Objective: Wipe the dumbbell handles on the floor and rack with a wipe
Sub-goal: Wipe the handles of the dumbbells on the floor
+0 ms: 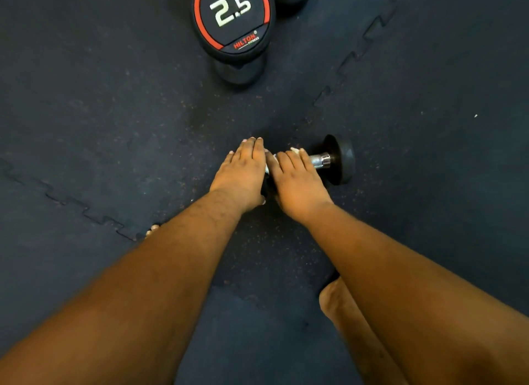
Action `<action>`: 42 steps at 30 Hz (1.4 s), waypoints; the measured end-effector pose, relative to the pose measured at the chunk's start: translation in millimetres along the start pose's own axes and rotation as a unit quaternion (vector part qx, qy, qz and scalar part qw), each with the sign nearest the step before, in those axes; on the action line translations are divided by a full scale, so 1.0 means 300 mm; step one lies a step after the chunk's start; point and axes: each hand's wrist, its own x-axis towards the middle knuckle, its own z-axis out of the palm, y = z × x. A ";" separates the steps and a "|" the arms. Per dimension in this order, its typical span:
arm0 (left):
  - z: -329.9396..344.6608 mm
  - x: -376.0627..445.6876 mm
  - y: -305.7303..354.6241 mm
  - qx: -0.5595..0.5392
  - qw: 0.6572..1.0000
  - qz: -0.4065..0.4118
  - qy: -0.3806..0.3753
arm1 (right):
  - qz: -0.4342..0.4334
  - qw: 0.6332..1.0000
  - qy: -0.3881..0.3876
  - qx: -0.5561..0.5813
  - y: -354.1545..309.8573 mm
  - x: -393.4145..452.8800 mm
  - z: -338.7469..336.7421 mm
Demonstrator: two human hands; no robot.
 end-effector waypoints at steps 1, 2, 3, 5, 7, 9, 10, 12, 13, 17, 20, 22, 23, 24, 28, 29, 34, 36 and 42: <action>-0.003 0.003 0.001 -0.005 1.000 -0.002 -0.001 | 0.002 1.000 0.003 -0.015 -0.005 -0.048 0.007; -0.003 0.004 0.002 -0.008 1.000 -0.004 -0.002 | 0.003 0.999 0.000 -0.037 -0.009 -0.087 0.012; 0.001 0.004 0.004 -0.011 1.000 -0.005 -0.004 | 0.005 0.998 -0.013 -0.062 -0.012 -0.104 0.018; 0.008 0.006 0.004 -0.017 1.000 -0.007 -0.006 | 0.003 0.996 -0.023 -0.084 -0.014 -0.055 0.007; 0.003 0.011 0.001 -0.017 1.000 -0.004 -0.012 | -0.007 0.997 -0.039 -0.064 -0.019 0.044 -0.018; -0.009 0.017 -0.005 -0.014 1.000 0.000 -0.022 | -0.010 0.998 -0.058 0.000 -0.018 0.109 -0.035; -0.018 0.018 -0.007 -0.013 1.000 0.001 -0.025 | -0.009 0.999 -0.048 0.017 -0.017 0.109 -0.037; -0.024 0.018 -0.007 -0.011 1.000 0.001 -0.028 | -0.010 0.999 -0.022 0.026 -0.009 0.045 -0.018; -0.022 0.017 -0.003 -0.011 1.000 0.001 -0.026 | -0.009 1.000 -0.009 0.018 -0.002 -0.005 -0.001; -0.010 0.008 0.007 -0.010 1.000 -0.006 -0.013 | 0.005 1.000 -0.017 -0.025 0.014 -0.053 0.028; -0.020 0.015 -0.001 -0.012 1.000 -0.006 -0.026 | 0.022 0.999 -0.049 0.005 0.014 0.098 -0.039; -0.035 0.015 -0.003 -0.011 0.999 -0.003 -0.034 | 0.028 0.997 -0.069 0.031 0.023 0.131 -0.064; -0.039 0.013 -0.003 -0.009 0.999 -0.003 -0.036 | 0.022 0.997 -0.061 0.044 0.029 0.106 -0.054; -0.039 0.012 0.000 -0.008 0.999 -0.003 -0.037 | 0.022 0.998 -0.047 0.047 0.039 0.060 -0.036; -0.020 0.006 0.007 -0.008 1.000 -0.006 -0.018 | 0.055 0.998 0.013 -0.019 0.074 -0.075 0.031; -0.016 0.009 0.005 -0.008 1.000 -0.005 -0.015 | 0.060 0.998 0.006 -0.018 0.085 -0.038 0.025; -0.030 0.015 0.001 -0.001 1.000 -0.002 -0.027 | 0.057 0.994 -0.094 0.020 0.129 0.109 -0.051; -0.034 0.013 0.004 0.002 1.000 0.000 -0.030 | 0.071 0.997 -0.036 -0.008 0.124 0.024 -0.019; -0.021 0.012 0.006 -0.012 1.000 -0.005 -0.024 | 0.000 0.996 -0.001 0.095 -0.013 -0.037 0.007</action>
